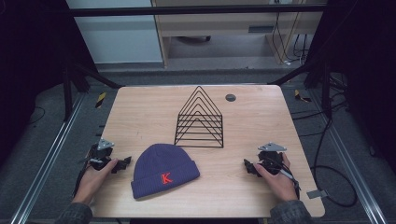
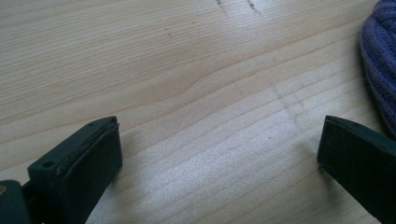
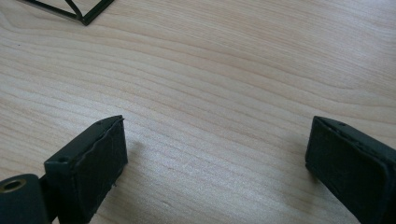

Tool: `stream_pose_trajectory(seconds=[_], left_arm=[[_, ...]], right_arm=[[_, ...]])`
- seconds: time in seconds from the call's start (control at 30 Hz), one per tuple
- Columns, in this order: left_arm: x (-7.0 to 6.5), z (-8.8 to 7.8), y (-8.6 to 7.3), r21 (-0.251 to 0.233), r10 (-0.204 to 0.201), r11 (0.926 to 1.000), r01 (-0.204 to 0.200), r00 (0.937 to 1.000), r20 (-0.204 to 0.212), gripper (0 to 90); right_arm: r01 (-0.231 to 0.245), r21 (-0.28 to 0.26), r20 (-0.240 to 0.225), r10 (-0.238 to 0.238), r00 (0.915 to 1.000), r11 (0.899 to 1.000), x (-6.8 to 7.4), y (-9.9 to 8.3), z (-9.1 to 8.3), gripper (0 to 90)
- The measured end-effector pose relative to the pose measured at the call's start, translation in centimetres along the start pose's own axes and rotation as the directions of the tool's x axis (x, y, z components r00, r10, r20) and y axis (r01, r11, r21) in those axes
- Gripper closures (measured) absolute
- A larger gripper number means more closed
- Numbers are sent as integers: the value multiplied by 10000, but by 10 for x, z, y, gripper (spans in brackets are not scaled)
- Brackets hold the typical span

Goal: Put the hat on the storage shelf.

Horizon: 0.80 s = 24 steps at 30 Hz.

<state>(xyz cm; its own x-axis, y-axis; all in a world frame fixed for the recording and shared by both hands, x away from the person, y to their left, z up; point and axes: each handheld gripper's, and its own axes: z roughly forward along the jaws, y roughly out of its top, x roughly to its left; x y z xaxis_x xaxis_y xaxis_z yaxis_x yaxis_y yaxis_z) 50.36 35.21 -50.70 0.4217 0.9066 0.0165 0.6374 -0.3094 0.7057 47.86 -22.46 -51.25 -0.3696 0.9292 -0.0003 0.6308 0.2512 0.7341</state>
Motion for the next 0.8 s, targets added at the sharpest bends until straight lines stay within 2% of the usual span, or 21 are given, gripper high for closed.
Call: stream_pose_trajectory(seconds=[0.37, 0.5, 0.57, 0.73, 0.8], left_arm=[[0, -2, 0, 50, -61, 10000, 61, 10000, -4, 19], [4, -8, 1, -32, -499, 9987, 500, 9986, 146, 62], [4, -12, 3, -225, -703, 9972, 709, 9972, 265, 68], [-1, -22, 8, -486, -645, 9967, 657, 9976, 246, 92], [-3, -27, 11, -688, -828, 9939, 860, 9954, 474, 102]], right_arm=[[-149, 23, 102, 149, 9998, 9999, 2, 0, 0, 54], [-119, 105, 140, 117, 9998, 9999, 3, 1, 0, 57], [-67, 255, 107, 64, 9999, 9997, 5, 3, -1, 60], [194, 398, -44, -192, 9998, 9990, 9, 4, -2, 80], [344, 414, -53, -342, 9994, 9985, 11, 6, -3, 90]])
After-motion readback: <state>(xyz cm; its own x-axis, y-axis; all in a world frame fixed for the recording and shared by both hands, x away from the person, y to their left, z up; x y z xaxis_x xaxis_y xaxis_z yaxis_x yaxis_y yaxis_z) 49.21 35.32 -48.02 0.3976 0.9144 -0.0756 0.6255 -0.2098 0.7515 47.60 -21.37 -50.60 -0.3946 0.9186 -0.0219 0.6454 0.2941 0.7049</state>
